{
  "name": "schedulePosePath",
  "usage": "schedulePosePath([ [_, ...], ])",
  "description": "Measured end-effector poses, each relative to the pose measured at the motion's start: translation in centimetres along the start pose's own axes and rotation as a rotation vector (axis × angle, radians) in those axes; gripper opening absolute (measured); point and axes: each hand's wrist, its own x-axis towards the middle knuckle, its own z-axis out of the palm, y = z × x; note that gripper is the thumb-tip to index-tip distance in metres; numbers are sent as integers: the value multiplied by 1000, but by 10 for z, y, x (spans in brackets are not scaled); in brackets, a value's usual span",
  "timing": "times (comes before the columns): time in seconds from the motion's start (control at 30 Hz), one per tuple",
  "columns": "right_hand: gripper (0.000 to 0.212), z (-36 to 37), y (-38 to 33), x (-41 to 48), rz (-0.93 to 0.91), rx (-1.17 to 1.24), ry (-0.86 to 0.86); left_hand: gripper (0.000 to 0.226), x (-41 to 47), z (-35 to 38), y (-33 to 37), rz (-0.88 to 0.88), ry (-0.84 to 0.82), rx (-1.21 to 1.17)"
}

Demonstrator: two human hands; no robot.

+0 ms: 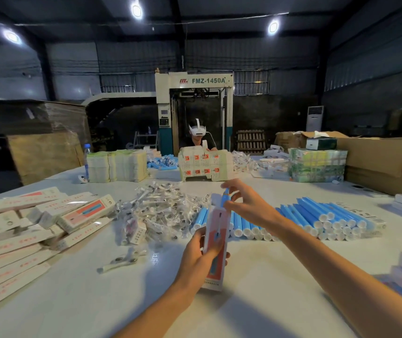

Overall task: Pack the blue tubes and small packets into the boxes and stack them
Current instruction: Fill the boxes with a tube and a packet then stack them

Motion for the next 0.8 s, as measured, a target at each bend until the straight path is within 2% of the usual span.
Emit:
schedulePosePath([
  [0.07,23,12,5,-3,-24,-16,25,33,1,-2,-1,-22,24,13],
  [0.17,21,35,10,-4,-29,95,139,23,4,-5,-3,-31,124,32],
  [0.3,18,72,13,9,-5,179,305,23,13,-19,-3,-28,462,106],
  [0.4,26,109,14,25,1,93,204,39,15,-40,6,-29,661,162],
  [0.5,29,149,8,42,-58,-41,52,47,18,-60,11,-11,768,175],
  [0.6,25,179,2,58,-126,-136,-67,60,20,-68,12,16,820,171],
  [0.7,36,197,5,65,-208,-322,-189,57,20,-69,11,49,835,148],
  [0.8,34,205,4,67,-140,-350,-157,52,22,-68,11,45,817,143],
])
